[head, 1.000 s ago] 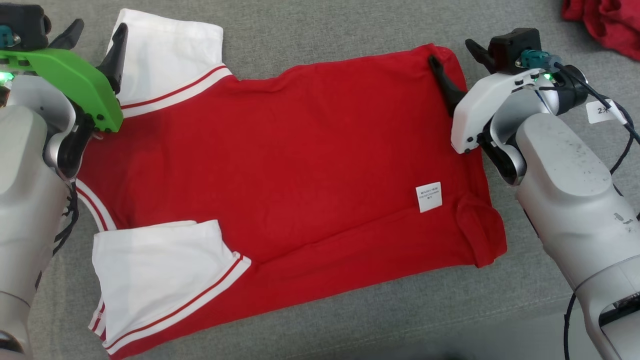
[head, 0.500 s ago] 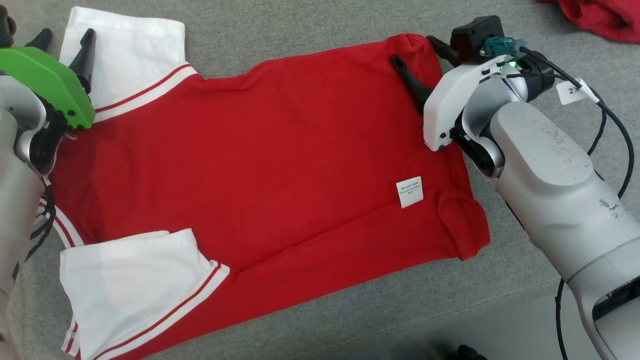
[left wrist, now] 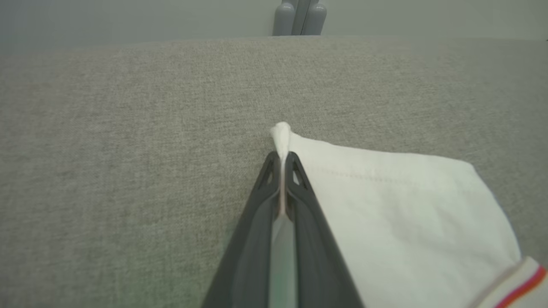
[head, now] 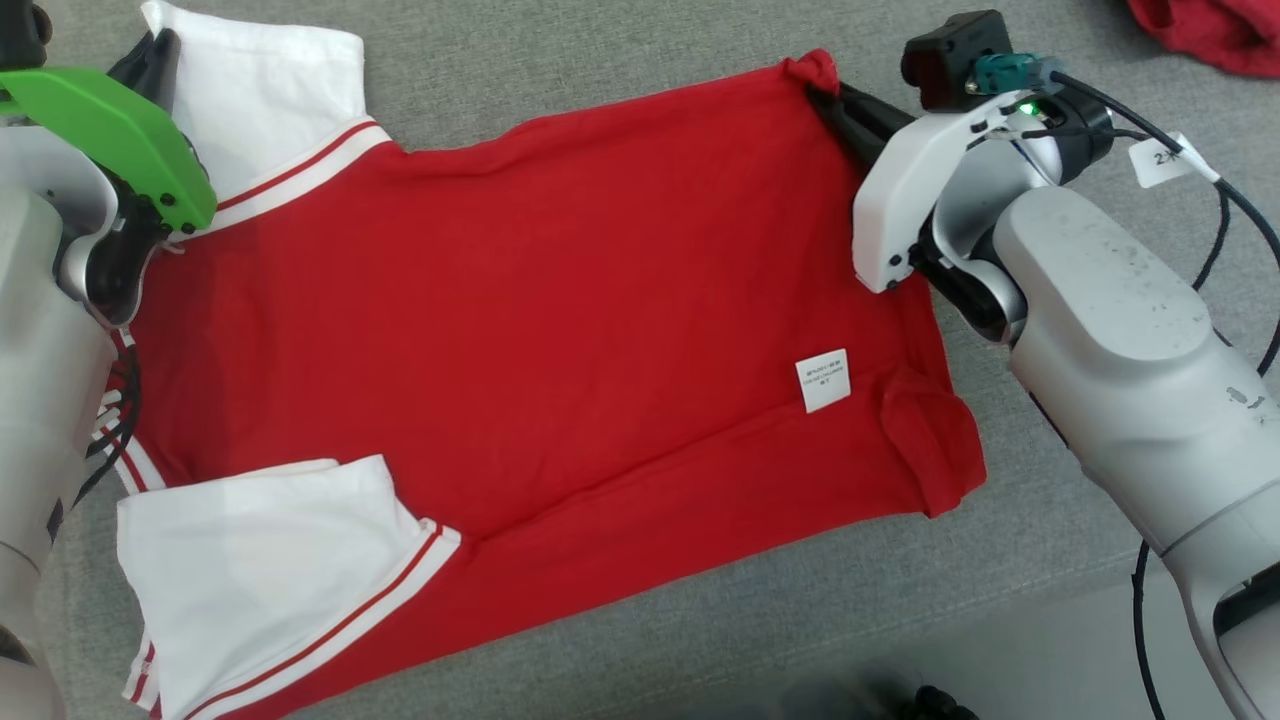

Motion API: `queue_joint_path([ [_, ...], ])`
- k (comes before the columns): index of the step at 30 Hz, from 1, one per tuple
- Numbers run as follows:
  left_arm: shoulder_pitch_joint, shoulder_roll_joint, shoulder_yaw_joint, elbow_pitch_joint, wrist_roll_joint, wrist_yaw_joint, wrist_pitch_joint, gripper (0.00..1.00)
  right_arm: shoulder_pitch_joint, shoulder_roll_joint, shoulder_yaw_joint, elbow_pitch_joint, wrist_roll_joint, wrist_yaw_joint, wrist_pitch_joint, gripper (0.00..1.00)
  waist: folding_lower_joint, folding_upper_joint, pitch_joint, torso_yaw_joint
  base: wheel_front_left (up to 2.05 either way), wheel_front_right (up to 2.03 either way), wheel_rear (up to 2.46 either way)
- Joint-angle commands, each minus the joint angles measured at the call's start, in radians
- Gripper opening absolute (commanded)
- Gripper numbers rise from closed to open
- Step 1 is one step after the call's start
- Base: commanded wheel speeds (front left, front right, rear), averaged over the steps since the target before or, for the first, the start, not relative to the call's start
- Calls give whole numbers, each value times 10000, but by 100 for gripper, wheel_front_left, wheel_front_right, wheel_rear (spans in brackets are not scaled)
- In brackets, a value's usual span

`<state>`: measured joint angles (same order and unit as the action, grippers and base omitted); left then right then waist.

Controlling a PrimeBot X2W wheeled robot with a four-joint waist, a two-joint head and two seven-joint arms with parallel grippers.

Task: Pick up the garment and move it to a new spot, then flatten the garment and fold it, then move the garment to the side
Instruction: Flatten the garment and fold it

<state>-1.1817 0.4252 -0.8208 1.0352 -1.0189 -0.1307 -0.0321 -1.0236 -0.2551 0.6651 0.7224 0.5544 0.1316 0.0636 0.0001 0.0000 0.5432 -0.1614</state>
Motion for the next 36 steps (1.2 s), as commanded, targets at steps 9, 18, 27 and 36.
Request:
queue_joint_path([
  [9, -204, 30, -341, -1310, -701, 2, -1675, 0, 264, -109, -777, 577, -524, -22, -1421, 0, -1, 0, -571, 898, 0, 0, 0],
  [18, 1187, 467, -704, -3969, -926, 2, -2320, 0, 953, -225, -1263, 1384, -757, -22, -2189, 0, -1, 0, -1239, 1749, 0, 0, 0],
  [27, 3711, 350, 617, -6239, 556, 73, -2331, 0, 1725, -331, -1973, 1831, -1089, -22, -3039, 0, -1, 0, -1594, 2145, 0, 0, 0],
  [36, 6123, -245, 2283, -7659, 2226, 268, -2327, 0, 2901, -383, -2994, 1106, -1473, -20, -3292, 0, -1, 0, -1966, 2403, 0, 0, 0],
])
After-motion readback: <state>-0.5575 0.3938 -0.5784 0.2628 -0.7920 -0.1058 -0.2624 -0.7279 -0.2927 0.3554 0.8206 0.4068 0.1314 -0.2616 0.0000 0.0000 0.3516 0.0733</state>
